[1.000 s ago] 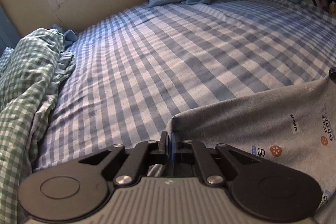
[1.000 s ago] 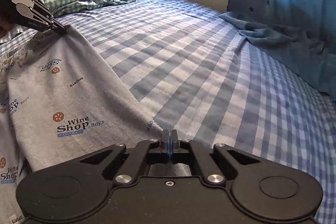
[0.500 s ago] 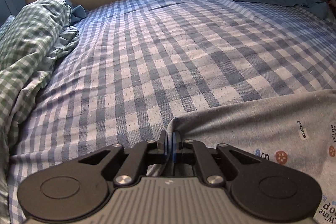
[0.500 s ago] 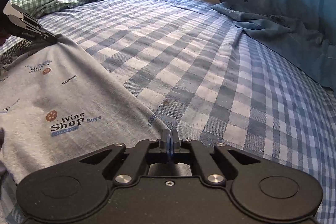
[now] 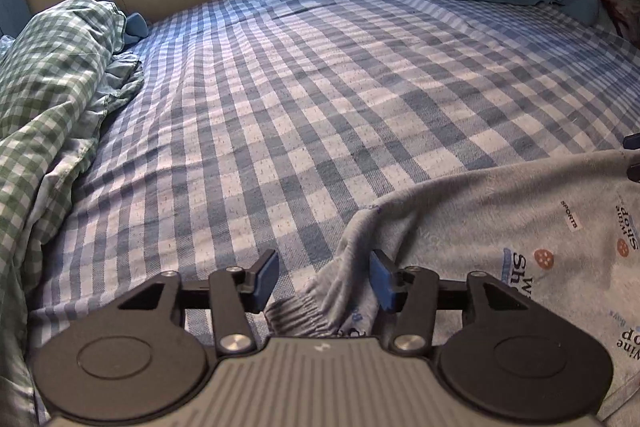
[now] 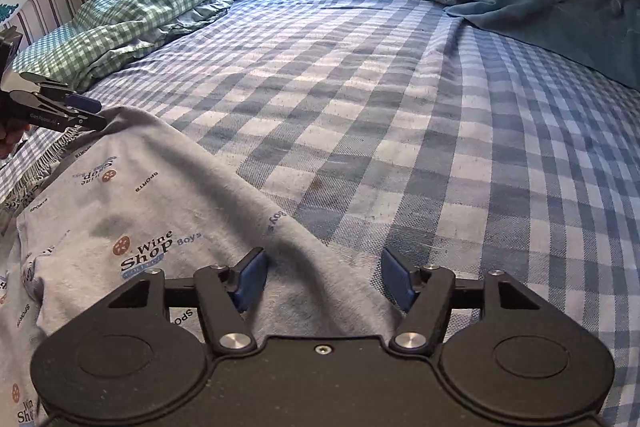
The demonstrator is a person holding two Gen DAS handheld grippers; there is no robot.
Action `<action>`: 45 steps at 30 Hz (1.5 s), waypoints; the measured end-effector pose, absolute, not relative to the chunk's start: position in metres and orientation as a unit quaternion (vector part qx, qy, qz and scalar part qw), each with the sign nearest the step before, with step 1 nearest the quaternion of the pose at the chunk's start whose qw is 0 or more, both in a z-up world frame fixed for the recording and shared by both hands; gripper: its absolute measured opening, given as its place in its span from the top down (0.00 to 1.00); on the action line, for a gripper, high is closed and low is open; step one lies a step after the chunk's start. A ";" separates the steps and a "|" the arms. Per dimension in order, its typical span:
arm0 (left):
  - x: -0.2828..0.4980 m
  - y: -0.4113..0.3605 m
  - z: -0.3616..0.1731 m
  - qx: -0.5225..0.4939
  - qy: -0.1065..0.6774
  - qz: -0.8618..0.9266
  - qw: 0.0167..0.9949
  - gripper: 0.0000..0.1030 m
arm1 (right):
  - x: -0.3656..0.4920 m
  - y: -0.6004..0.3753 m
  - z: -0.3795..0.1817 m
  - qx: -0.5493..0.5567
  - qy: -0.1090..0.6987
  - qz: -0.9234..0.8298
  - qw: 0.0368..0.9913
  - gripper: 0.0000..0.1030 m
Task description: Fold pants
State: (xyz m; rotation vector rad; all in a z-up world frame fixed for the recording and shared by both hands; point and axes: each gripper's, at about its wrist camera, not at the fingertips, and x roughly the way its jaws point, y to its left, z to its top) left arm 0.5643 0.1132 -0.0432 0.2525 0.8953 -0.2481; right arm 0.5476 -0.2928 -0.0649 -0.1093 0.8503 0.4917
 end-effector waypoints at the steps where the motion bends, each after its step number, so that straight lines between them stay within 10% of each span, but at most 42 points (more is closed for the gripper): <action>1: 0.564 0.112 -0.045 0.119 0.432 -0.119 0.886 0.79 | 0.546 -0.291 -0.065 -0.056 0.403 0.234 0.883 0.51; 3: 0.564 0.109 -0.047 0.108 0.435 -0.110 0.887 0.92 | 0.546 -0.289 -0.063 -0.048 0.404 0.239 0.881 0.92; 5: 0.562 0.107 -0.044 0.097 0.433 -0.098 0.891 0.96 | 0.541 -0.283 -0.060 -0.062 0.403 0.237 0.882 0.99; 21: 0.399 0.125 0.038 0.167 0.219 -0.161 0.948 0.97 | 0.332 -0.252 0.037 -0.194 0.215 0.207 0.935 1.00; 45: 0.221 0.158 -0.044 0.292 0.150 -0.222 0.918 0.97 | 0.137 -0.190 -0.016 -0.297 0.198 0.177 0.917 1.00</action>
